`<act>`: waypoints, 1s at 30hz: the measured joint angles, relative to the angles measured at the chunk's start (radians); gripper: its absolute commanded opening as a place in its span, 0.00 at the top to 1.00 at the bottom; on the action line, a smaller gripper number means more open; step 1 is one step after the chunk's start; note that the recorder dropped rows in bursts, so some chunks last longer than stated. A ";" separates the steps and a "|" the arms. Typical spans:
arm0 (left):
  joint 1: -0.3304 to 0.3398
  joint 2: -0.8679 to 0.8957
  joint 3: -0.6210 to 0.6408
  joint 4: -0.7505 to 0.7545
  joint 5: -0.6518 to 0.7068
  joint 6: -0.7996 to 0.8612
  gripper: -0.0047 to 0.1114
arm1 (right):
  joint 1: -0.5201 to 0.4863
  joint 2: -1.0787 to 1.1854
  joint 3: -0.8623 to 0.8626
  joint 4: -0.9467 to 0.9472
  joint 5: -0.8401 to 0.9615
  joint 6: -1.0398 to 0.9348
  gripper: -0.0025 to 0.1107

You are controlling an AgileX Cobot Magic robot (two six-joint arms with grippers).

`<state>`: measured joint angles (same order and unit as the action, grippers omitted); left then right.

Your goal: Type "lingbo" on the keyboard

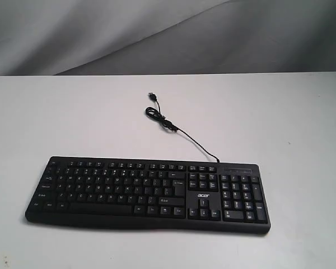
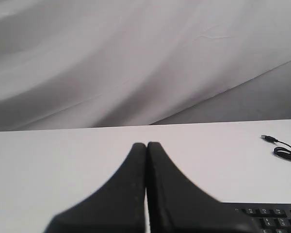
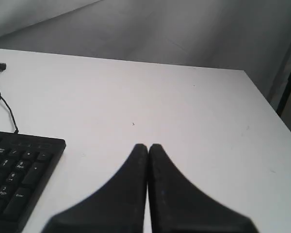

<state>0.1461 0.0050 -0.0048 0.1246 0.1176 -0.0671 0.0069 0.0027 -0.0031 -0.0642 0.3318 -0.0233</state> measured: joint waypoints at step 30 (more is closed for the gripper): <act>0.000 0.000 0.000 0.000 0.000 0.000 0.96 | 0.000 0.550 -0.510 -0.242 -0.539 0.562 0.98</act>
<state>0.1461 0.0050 -0.0048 0.1246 0.1176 -0.0671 0.0069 0.5531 -0.5133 -0.3058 -0.2071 0.5386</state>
